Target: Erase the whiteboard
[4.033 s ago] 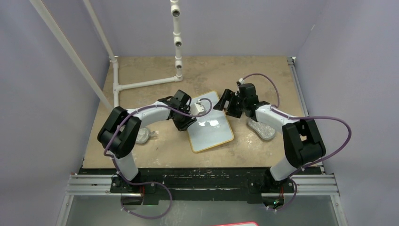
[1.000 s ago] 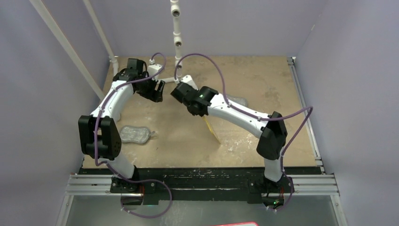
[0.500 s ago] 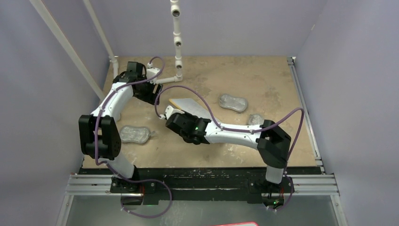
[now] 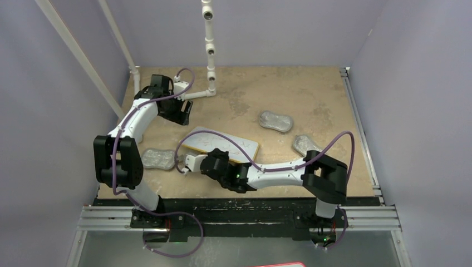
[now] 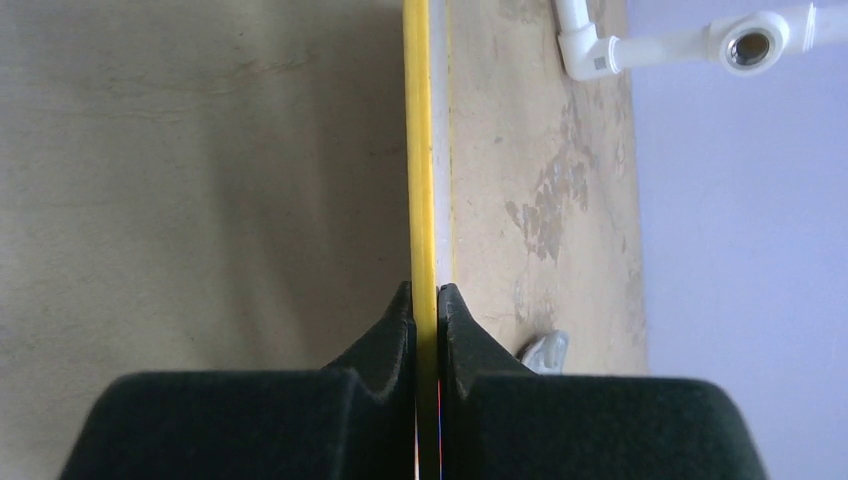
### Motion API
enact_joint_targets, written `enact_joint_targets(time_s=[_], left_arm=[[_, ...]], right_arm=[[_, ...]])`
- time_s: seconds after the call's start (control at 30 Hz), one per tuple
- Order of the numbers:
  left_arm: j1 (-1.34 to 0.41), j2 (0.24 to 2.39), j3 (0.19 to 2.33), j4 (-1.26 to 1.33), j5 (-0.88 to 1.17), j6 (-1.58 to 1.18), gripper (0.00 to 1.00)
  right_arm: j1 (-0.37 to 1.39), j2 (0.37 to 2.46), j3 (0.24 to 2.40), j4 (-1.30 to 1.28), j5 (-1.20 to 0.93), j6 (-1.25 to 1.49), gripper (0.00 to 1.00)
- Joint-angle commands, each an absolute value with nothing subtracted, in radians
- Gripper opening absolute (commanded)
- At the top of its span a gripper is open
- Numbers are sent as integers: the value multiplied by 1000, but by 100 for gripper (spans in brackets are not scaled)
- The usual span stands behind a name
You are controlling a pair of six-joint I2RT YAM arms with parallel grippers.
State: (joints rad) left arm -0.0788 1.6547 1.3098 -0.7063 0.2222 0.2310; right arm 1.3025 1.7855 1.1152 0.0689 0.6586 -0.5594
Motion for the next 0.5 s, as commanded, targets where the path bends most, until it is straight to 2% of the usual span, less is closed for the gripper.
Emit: enact_joint_targets(time_s=[0.0, 0.27, 0.47], left_arm=[[-74, 1634, 1292, -667, 224, 207, 73], [-82, 1640, 1271, -651, 241, 199, 76], [-97, 1647, 1254, -642, 241, 197, 79]], right_arm=[[1312, 1757, 997, 299, 433, -477, 0], [1315, 1754, 876, 349, 427, -496, 0], [1315, 1730, 802, 302, 400, -477, 4]])
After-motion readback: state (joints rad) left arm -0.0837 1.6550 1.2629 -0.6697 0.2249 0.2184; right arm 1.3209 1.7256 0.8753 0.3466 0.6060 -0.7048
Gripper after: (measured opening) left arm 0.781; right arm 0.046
